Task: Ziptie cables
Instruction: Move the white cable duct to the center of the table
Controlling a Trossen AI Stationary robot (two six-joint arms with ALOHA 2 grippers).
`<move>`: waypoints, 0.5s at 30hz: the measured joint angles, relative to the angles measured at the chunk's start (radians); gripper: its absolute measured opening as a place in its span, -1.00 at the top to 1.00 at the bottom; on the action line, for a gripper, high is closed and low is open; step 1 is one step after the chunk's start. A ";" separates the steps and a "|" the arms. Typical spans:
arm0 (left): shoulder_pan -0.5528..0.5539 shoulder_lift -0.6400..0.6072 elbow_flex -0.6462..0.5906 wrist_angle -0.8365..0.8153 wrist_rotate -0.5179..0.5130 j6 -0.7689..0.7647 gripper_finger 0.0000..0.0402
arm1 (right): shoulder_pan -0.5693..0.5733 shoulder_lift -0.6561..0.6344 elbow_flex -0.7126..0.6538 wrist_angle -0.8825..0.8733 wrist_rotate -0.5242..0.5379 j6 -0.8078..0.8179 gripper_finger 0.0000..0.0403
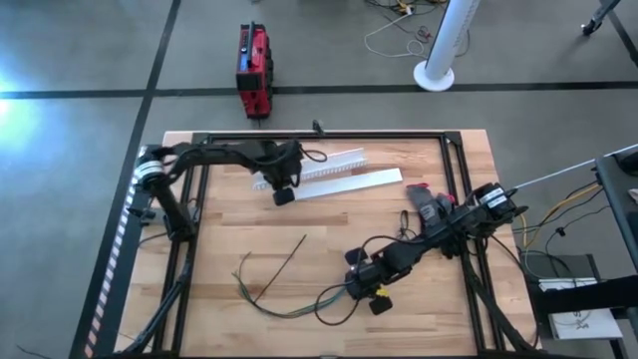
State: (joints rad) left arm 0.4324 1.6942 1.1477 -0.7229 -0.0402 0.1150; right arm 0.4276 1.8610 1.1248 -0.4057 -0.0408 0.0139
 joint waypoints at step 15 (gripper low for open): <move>-0.513 -0.292 -0.121 0.043 -0.209 -0.368 1.00 | 0.088 -0.004 0.038 0.013 0.047 -0.007 0.99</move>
State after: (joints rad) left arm -0.0803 1.4021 1.0267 -0.6800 -0.2494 -0.2529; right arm 0.5157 1.8569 1.1625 -0.3928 0.0062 0.0068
